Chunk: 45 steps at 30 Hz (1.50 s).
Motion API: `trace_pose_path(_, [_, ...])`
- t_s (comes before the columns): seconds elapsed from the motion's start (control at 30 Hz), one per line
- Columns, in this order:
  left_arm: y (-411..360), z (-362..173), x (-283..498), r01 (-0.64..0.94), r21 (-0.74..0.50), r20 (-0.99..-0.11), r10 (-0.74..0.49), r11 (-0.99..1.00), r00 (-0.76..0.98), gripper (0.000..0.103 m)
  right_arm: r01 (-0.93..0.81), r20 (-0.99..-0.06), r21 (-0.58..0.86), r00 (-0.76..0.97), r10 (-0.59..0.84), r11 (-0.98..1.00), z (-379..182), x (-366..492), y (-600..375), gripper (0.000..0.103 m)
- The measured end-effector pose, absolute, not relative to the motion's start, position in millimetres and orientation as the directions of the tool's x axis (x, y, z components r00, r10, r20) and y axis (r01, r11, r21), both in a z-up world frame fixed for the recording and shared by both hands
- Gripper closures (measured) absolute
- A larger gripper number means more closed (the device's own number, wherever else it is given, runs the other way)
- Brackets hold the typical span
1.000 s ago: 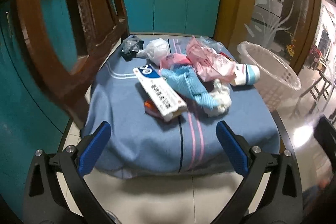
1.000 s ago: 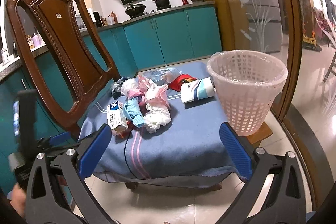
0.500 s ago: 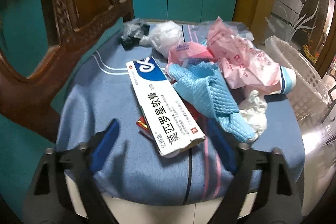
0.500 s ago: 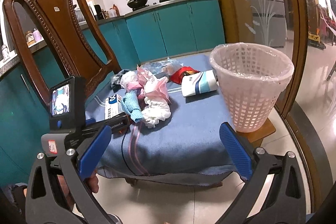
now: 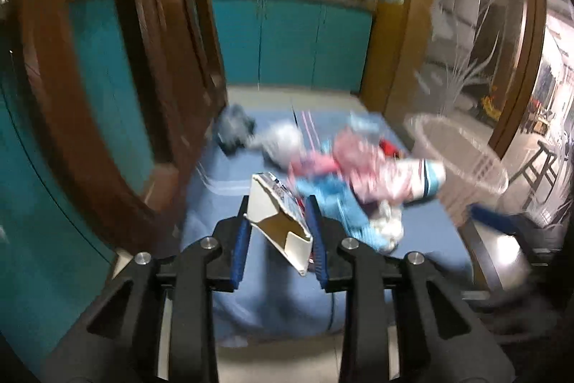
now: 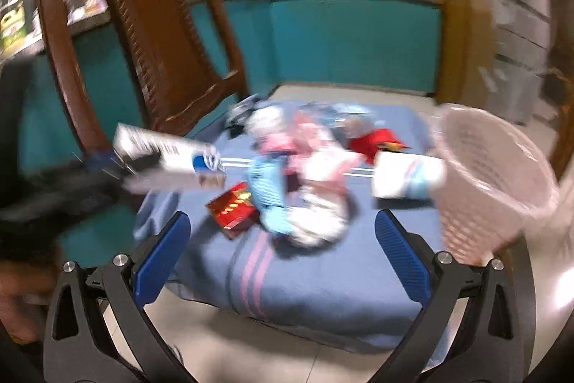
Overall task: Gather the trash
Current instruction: 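Grasp the white ointment box with the left tool while the right tool grasps the blue mesh cloth, then lift the white box with the left tool while the right tool lifts the blue cloth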
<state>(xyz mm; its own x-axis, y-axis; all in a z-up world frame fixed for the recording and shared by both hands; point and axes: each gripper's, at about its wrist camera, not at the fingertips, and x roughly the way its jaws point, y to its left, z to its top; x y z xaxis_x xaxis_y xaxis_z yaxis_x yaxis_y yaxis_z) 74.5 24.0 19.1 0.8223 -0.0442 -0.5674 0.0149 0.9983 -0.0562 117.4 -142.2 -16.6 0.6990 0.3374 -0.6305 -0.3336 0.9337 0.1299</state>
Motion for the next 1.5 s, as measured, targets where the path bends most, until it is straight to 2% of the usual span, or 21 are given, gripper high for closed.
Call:
trace_pose_path(0.07, [37,29,71,0.026,-0.059,-0.544,-0.054,0.998,0.838,0.072,-0.355,-0.666,0.098,0.671,0.327,0.930,-27,140,-123,0.004])
trace_pose_path(0.27, [58,21,82,0.041,-0.164,-0.577,-0.130,0.986,0.806,0.075,-0.341,-0.748,0.053,0.610,0.264,0.939,-60,195,-97,0.016])
trace_pose_path(0.33, [60,22,80,0.045,-0.167,-0.569,-0.134,0.985,0.811,0.076,-0.349,-0.770,0.033,0.588,0.247,0.936,-69,207,-88,0.028])
trace_pose_path(0.37, [59,23,80,0.048,-0.163,-0.561,-0.132,0.986,0.817,0.078,-0.353,-0.778,0.024,0.580,0.239,0.935,-72,212,-85,0.043])
trace_pose_path(0.4, [58,25,79,0.048,-0.154,-0.553,-0.126,0.987,0.823,0.080,-0.356,-0.795,0.013,0.564,0.226,0.934,-78,217,-82,0.063])
trace_pose_path(0.47, [58,28,78,0.049,-0.149,-0.547,-0.124,0.988,0.828,0.090,-0.356,-0.803,0.040,0.544,0.242,0.934,-81,221,-81,0.075])
trace_pose_path(0.5, [57,29,77,0.047,-0.147,-0.547,-0.121,0.988,0.828,0.090,-0.352,-0.790,0.049,0.558,0.252,0.935,-77,218,-82,0.082])
trace_pose_path(0.63, [55,28,78,0.050,-0.146,-0.546,-0.122,0.988,0.829,0.090,-0.352,-0.715,0.110,0.621,0.320,0.930,-40,189,-103,0.083])
trace_pose_path(0.77, [52,29,79,0.053,-0.154,-0.540,-0.129,0.987,0.832,0.090,-0.346,-0.625,0.251,0.655,0.424,0.904,-1,152,-147,0.083])
trace_pose_path(0.9, [40,27,79,0.062,-0.144,-0.540,-0.131,0.988,0.831,0.090,-0.321,-0.568,0.300,0.696,0.439,0.898,14,124,-178,0.083])
trace_pose_path(1.13, [10,21,78,0.085,-0.103,-0.542,-0.128,0.991,0.831,0.090,-0.320,-0.534,0.306,0.722,0.440,0.897,19,113,-187,0.083])
trace_pose_path(1.27, [2,16,80,0.098,-0.127,-0.562,-0.153,0.987,0.813,0.090,-0.347,-0.521,0.300,0.721,0.457,0.889,18,113,-187,0.083])
trace_pose_path(1.5, [-6,16,80,0.094,-0.121,-0.541,-0.145,0.988,0.828,0.090,-0.380,-0.515,0.284,0.714,0.475,0.880,17,106,-184,0.083])
